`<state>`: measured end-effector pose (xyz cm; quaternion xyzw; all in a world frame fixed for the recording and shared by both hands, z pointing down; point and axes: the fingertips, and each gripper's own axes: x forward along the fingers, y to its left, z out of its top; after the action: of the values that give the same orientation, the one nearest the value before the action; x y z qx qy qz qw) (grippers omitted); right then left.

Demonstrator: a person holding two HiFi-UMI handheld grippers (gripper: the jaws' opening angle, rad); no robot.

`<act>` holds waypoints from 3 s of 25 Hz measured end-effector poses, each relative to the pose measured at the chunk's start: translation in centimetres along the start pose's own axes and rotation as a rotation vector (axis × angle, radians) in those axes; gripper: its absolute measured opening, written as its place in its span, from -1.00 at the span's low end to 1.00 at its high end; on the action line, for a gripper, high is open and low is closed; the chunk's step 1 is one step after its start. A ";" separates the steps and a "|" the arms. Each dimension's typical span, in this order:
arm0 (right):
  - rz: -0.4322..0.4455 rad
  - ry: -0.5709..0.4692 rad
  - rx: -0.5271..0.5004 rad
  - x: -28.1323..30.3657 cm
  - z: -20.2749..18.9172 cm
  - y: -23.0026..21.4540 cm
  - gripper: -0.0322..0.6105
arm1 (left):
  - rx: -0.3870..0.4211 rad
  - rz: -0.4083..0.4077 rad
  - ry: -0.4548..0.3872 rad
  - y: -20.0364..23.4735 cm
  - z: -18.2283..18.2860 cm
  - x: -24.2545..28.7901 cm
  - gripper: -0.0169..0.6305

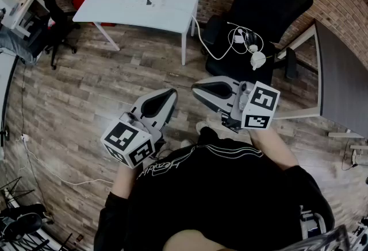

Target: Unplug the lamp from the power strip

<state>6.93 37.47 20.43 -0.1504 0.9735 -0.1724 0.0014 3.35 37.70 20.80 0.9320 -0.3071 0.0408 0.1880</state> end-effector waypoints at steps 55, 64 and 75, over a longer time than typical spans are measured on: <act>0.070 0.014 0.032 17.5 7.1 -38.0 -0.90 | -0.082 0.222 0.035 36.3 8.7 18.3 -0.94; 0.036 0.056 0.094 23.1 6.9 -44.3 -0.90 | -0.095 0.256 0.092 46.6 8.4 19.2 -0.94; -0.042 0.197 0.041 26.9 1.0 -53.1 -0.70 | -0.114 0.313 0.242 58.4 2.4 22.3 -0.94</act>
<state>-3.22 -18.25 38.67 -0.1532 0.9617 -0.2065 -0.0948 -13.10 -18.88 41.83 0.8491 -0.4250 0.1638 0.2676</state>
